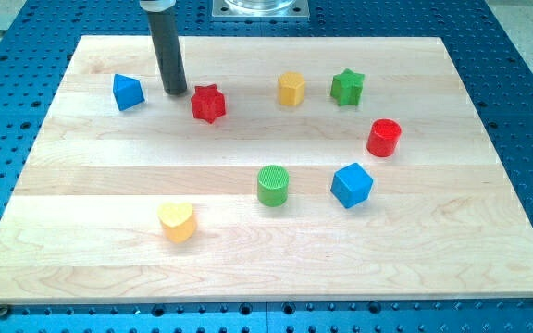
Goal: Push the red star diagonally to the hexagon
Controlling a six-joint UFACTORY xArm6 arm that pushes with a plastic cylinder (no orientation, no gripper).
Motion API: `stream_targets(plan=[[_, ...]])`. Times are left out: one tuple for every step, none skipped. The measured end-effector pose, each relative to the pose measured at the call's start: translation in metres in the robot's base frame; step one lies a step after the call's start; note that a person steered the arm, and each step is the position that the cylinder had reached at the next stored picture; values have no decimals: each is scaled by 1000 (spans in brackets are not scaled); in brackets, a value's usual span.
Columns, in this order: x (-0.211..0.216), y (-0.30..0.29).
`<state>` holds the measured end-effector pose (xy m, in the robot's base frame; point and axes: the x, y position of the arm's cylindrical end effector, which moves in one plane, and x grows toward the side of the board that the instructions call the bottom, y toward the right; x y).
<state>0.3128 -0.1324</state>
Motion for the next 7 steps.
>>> stream_targets(plan=[[0, -12], [0, -12], [0, -13], [0, -13], [4, -25], [65, 0], [71, 54]])
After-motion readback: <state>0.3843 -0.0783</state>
